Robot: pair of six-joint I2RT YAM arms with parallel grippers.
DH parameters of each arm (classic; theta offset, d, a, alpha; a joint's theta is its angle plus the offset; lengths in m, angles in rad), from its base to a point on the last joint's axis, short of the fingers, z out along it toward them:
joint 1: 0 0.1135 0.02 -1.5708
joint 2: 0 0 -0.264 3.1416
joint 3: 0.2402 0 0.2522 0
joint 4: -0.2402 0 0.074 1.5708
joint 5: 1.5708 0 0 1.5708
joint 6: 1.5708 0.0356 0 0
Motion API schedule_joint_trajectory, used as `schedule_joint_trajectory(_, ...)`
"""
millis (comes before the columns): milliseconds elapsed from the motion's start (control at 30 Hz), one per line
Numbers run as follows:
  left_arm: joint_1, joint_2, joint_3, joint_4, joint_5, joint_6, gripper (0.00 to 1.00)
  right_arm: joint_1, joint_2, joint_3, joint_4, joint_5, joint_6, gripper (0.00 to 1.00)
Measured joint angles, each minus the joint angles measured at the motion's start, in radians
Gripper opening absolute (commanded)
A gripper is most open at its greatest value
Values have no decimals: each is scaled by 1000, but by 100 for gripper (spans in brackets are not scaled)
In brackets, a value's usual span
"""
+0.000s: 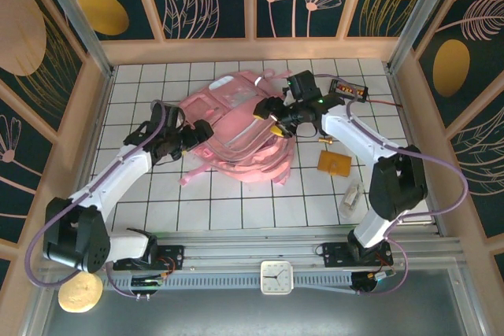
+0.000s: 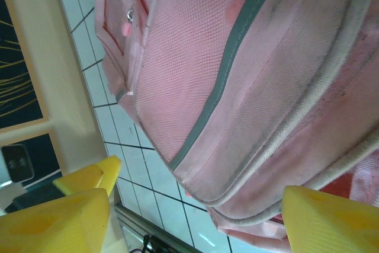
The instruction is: Pack the student bag
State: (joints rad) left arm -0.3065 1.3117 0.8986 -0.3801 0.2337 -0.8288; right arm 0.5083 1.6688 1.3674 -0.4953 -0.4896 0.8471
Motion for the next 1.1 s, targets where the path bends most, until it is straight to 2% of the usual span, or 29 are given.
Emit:
schedule_joint_trajectory(267, 13, 105, -37, 196, 114, -126, 74, 11, 38, 14, 1, 2, 0, 76)
schedule_joint_trajectory(433, 13, 149, -37, 241, 140, -150, 69, 11, 51, 24, 4, 1, 0, 76)
schedule_joint_trajectory(700, 21, 206, -43, 275, 156, -172, 54, 11, 86, 64, 7, 0, -1, 76)
schedule_joint_trajectory(1100, 25, 211, -87, 285, 163, -176, 56, 9, 109, 125, 5, 7, -26, 76)
